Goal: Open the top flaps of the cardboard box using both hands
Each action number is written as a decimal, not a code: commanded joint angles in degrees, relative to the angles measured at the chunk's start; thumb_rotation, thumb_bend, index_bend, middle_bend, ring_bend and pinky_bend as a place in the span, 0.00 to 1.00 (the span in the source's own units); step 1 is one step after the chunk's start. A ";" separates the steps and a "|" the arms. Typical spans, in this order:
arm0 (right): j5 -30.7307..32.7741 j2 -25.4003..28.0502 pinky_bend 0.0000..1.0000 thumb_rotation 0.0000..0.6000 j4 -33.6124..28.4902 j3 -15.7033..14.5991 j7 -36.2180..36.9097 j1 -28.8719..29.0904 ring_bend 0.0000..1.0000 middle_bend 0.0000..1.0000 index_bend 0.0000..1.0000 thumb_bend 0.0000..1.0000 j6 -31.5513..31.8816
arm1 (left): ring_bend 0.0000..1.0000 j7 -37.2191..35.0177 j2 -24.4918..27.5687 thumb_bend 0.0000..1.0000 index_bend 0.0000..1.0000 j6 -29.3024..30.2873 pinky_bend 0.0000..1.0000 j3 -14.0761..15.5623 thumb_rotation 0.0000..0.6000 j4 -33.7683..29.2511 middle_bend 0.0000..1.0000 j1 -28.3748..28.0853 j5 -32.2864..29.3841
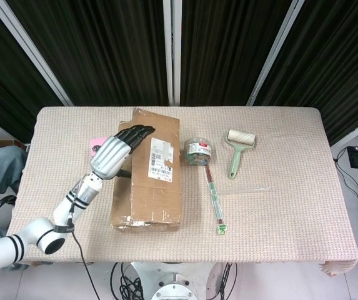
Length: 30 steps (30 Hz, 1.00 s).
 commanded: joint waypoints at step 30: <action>-1.56 -2.41 0.00 1.00 6.98 -0.17 9.20 -0.96 0.00 0.00 0.00 0.18 1.27 | 0.09 22.46 -20.95 0.00 0.03 6.23 0.21 -10.85 1.00 4.05 0.02 -15.29 -10.62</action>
